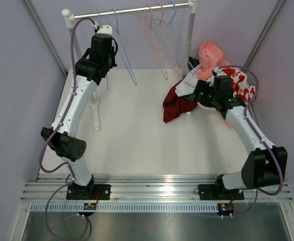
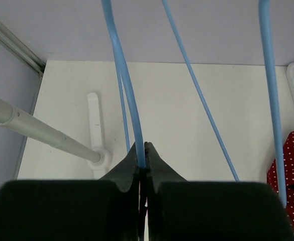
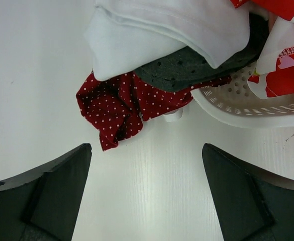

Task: Remove the skirt from the hanger

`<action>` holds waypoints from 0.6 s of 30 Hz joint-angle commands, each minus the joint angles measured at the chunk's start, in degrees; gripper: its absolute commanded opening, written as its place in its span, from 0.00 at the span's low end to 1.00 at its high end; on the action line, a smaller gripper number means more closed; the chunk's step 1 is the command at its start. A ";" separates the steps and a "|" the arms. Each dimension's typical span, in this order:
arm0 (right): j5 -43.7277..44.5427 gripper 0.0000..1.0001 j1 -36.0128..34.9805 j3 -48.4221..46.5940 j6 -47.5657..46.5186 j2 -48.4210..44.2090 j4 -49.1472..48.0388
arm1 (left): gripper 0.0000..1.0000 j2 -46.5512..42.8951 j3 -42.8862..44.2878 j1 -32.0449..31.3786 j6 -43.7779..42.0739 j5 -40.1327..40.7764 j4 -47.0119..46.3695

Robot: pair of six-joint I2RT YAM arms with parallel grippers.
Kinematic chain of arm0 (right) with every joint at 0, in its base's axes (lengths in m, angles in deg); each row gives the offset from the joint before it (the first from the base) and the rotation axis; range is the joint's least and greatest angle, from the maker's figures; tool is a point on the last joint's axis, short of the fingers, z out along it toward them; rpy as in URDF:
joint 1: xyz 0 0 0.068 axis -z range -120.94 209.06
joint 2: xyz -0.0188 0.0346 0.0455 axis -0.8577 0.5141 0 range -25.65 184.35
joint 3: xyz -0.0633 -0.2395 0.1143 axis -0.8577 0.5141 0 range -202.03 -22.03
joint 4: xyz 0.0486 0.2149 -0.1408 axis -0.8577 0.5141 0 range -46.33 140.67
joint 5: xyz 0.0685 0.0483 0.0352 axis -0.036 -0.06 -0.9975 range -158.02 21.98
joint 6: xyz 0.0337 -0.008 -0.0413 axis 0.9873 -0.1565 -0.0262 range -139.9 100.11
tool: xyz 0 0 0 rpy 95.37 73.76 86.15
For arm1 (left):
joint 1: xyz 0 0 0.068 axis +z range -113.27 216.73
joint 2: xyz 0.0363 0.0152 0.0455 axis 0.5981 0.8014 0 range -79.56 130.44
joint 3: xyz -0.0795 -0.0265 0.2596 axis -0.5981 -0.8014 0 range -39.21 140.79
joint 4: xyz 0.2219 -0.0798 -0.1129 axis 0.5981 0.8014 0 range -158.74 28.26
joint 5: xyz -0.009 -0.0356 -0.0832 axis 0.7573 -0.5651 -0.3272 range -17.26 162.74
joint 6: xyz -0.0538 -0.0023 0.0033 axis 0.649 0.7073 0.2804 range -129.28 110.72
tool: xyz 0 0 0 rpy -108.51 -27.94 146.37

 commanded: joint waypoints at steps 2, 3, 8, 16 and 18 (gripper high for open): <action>0.60 0.98 -0.45 -0.12 0.99 -5.12 1.27 | 0.06 -5.90 -2.17 0.49 2.32 -2.89 -0.67; 0.87 0.98 -0.54 -0.04 0.81 -6.34 1.71 | 0.12 -6.60 -2.61 0.49 2.40 -3.16 -0.67; 3.86 0.99 -0.54 -1.79 0.55 -10.04 6.19 | 0.80 -12.93 -5.15 0.49 2.84 -4.12 -0.76; 4.39 1.00 -0.63 -3.56 4.41 -17.85 11.12 | 0.99 -30.75 -26.70 0.41 5.04 -5.09 -1.98; 1.58 0.99 -0.63 -0.40 5.99 -23.01 9.81 | 0.99 -41.43 -36.40 0.32 5.66 -5.09 -5.84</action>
